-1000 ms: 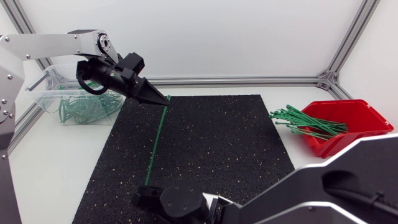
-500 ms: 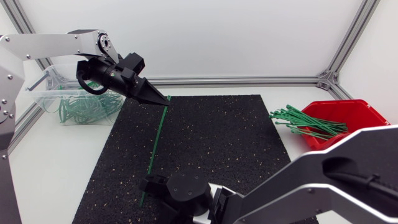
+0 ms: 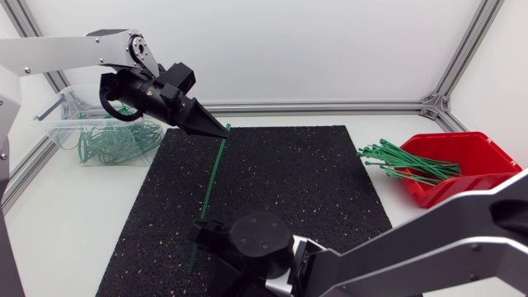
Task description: Take a green cable tie from the red box, thread the tail through the head to close it, then place it in the transparent bin on the left.
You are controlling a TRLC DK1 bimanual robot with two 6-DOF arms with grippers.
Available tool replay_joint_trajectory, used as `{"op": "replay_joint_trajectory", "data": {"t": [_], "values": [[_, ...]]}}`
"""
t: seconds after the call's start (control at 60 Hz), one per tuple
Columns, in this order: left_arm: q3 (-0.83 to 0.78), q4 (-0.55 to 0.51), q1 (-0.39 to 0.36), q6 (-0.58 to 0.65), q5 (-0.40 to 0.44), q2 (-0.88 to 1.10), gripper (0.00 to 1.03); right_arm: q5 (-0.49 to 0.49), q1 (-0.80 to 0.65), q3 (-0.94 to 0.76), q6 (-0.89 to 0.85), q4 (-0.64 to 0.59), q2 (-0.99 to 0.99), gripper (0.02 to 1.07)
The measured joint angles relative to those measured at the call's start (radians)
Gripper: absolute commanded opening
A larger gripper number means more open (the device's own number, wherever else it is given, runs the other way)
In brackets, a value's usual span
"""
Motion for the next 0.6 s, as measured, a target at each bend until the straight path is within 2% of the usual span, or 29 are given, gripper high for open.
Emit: {"op": "replay_joint_trajectory", "data": {"t": [0.317, 0.6], "values": [[0.000, -0.002, -0.029, -0.027, 0.000, -0.050, 0.03, 0.028, -0.010, -0.020, -0.014, 0.000, -0.062, 0.38], [0.000, -0.007, -0.029, -0.045, 0.000, -0.052, 0.03, 0.062, 0.044, -0.043, -0.014, -0.004, -0.061, 0.33]]}}
